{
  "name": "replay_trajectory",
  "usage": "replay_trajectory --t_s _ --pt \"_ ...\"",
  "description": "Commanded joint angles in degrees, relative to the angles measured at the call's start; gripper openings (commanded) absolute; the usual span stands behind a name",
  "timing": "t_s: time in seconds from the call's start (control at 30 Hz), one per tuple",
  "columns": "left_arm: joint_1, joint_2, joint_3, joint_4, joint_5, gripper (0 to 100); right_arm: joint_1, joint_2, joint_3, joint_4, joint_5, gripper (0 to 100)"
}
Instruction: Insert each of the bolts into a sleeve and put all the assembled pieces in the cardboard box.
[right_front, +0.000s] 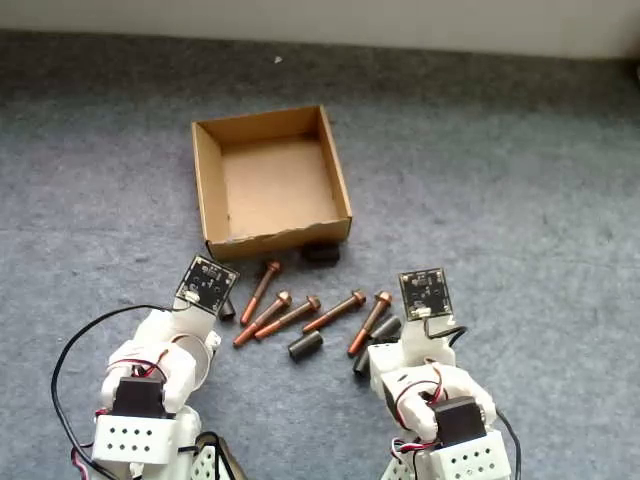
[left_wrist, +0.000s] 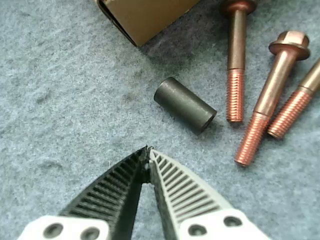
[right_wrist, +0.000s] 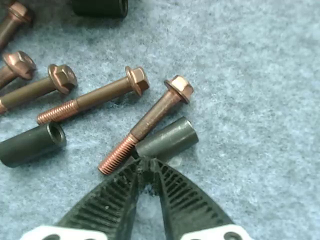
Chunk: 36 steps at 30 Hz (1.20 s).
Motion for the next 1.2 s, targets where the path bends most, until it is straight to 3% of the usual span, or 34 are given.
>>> replay_trajectory --t_s 0.0,0.63,0.77,0.9,1.17 --pt "0.66 -0.48 1.63 0.18 -0.35 2 0.48 0.22 8.22 0.40 -0.26 0.8" --pt "0.31 -0.48 -4.09 0.44 -0.35 2 0.66 0.22 4.53 0.84 -0.26 0.8" --pt "0.48 -0.48 -6.46 0.44 -0.26 2 6.37 0.22 -1.27 1.01 -0.09 0.8" --pt "0.48 -0.48 -8.31 0.35 -0.35 2 11.03 0.22 -4.44 0.40 7.47 0.8" --pt "-3.47 -0.48 -8.31 0.53 -0.18 2 12.00 0.84 -17.01 0.48 9.05 0.8"
